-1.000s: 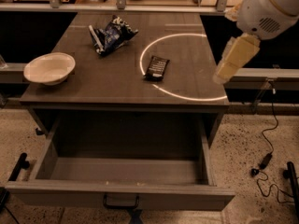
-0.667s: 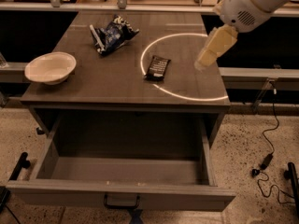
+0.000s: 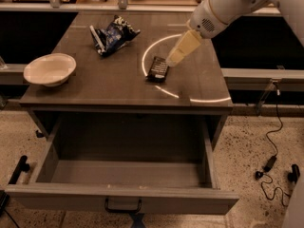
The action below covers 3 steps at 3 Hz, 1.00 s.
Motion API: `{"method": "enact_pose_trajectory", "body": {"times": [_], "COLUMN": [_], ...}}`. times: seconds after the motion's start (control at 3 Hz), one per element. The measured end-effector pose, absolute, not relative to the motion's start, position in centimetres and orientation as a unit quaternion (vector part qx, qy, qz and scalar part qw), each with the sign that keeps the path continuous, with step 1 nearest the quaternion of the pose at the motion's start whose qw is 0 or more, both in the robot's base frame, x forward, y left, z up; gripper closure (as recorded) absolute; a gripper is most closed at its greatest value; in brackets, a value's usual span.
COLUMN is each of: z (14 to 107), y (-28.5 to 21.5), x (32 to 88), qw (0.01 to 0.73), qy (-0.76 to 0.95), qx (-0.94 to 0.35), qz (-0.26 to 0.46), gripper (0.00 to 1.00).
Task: Place rxbar chocolate into top drawer
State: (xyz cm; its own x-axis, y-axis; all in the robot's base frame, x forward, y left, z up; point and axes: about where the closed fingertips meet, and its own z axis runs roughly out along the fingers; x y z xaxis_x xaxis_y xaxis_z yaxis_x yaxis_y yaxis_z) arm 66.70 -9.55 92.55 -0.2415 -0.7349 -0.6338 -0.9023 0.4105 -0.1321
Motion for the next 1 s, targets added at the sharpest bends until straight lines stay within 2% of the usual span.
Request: {"method": "enact_pose_trajectory", "body": {"times": [1.0], "z": [86.9], "y": [-4.2], "x": [69.5], "qw": [0.327], "qy": [0.729], "qx": [-0.58], "qz": [0.157], "gripper": [0.0]}}
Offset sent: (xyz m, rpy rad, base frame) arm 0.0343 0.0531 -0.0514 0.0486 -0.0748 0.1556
